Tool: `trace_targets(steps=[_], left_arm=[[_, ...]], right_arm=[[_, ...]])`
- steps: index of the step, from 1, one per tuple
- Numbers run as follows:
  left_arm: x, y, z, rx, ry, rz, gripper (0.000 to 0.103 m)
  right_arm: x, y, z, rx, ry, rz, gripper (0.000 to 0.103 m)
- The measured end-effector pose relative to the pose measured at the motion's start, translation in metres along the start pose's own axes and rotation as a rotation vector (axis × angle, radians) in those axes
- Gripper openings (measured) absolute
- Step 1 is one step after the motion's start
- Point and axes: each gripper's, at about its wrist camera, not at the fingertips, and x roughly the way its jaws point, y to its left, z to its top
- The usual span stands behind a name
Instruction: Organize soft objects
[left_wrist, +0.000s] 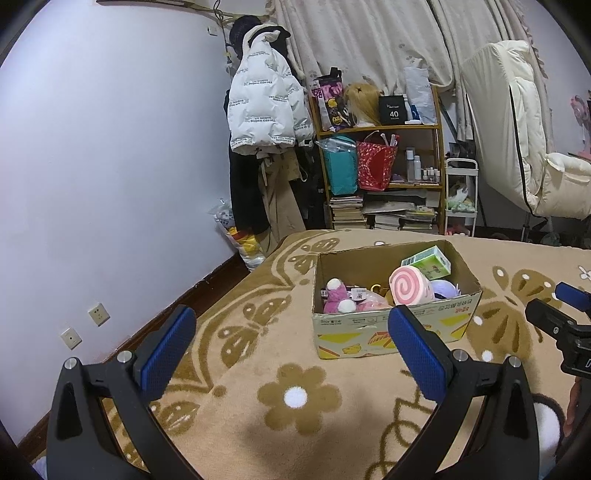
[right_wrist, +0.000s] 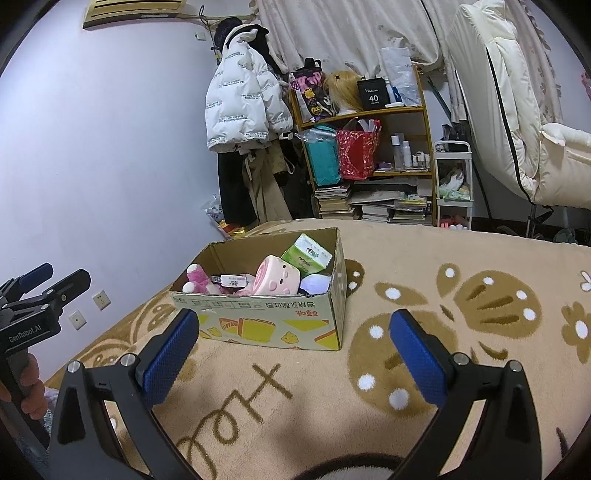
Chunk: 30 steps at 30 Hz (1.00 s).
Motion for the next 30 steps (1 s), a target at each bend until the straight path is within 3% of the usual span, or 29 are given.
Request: trace_targets(steps=[30], left_arm=[[-0.0004,0.0005,-0.0005,0.003,0.003,-0.004,0.103]], right_arm=[[0.0015,-0.0045,-0.0062,0.001,0.004,-0.006,0.103]])
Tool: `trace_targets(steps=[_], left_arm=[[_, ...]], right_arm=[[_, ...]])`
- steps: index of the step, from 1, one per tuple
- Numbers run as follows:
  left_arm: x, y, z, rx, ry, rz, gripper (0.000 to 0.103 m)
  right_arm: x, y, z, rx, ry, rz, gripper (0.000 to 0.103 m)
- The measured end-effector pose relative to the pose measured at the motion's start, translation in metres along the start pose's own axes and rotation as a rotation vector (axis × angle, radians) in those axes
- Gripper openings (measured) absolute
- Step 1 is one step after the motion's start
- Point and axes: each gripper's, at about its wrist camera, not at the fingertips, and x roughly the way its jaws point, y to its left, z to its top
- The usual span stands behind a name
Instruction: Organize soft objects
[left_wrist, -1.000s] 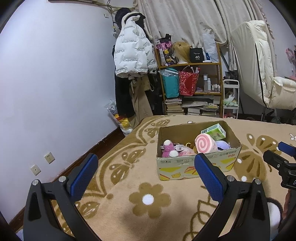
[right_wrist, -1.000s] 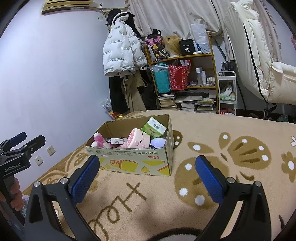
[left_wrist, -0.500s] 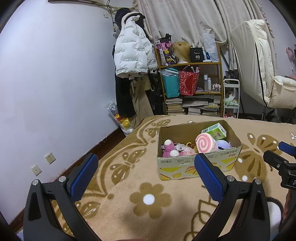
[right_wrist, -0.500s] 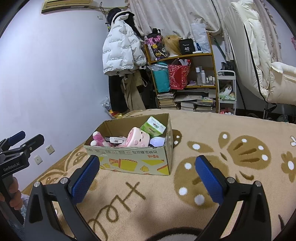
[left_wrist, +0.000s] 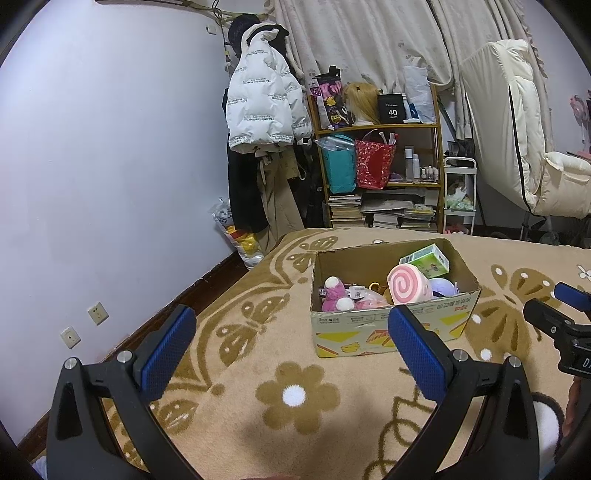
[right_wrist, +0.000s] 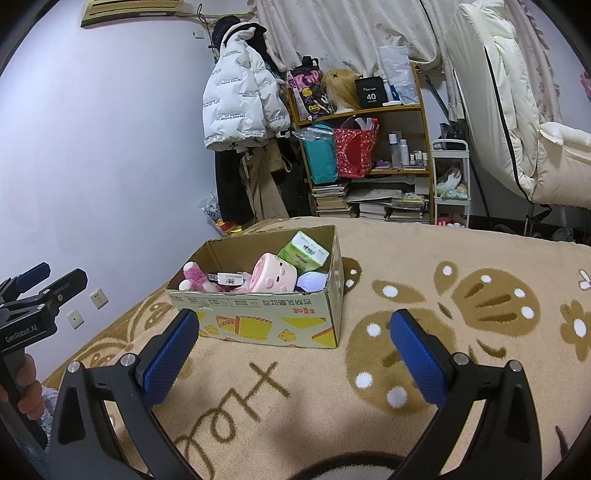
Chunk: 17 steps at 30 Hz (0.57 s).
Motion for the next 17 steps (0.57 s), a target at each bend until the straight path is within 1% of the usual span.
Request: trace_targets(steps=[17], left_arm=[[-0.0014,-0.005,-0.0013,0.001,0.008,-0.015,0.103]], right_arm=[[-0.0008,-0.0009,-0.0006,-0.001,0.001,0.001,0.103]])
